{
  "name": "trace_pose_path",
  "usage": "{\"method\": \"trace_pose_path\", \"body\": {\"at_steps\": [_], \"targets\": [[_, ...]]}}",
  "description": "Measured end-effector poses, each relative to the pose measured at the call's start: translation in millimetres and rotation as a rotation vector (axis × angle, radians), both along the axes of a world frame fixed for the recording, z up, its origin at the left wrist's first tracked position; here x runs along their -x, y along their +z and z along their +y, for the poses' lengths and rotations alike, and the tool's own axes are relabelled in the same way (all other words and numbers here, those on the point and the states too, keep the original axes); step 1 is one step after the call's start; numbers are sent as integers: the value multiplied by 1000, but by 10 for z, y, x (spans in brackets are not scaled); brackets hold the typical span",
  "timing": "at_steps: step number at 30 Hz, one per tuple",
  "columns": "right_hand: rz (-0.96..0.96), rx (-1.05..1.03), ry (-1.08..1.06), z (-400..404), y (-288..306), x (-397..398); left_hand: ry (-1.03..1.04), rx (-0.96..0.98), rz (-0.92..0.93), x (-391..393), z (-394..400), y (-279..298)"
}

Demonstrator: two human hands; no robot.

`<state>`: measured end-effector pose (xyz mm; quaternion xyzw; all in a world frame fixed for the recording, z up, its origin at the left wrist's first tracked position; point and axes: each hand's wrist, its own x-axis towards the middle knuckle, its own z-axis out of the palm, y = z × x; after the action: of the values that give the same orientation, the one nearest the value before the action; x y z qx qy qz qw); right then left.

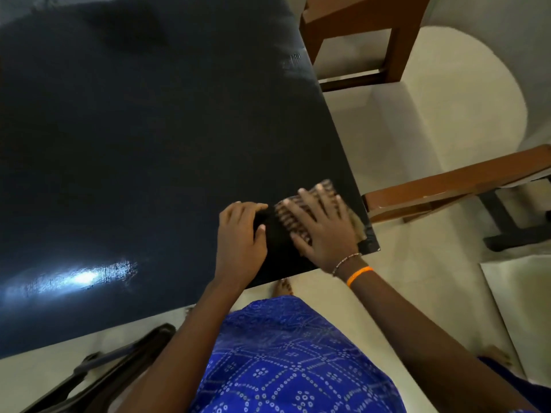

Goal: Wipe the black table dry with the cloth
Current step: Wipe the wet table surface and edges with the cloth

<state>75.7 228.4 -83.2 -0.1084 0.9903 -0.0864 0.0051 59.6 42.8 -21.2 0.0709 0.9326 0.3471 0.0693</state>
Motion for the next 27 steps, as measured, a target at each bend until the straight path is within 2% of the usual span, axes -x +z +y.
{"method": "trace_pose_path", "body": {"at_steps": [6,11,14,18,27], "targets": [[-75,19,-289,405,17,754,-114,92,3,123,179,-19],[-108,81,-380,413,61,1422,-147,128,-14,112,192,-21],[-133,110,-417,362,88,1556,-148,135,-33,79,173,-12],[-149,157,-444,354,125,1317,-165,136,-50,42,194,-18],[-157,-1,-520,307,110,106,-269,76,-63,-58,476,-45]]}}
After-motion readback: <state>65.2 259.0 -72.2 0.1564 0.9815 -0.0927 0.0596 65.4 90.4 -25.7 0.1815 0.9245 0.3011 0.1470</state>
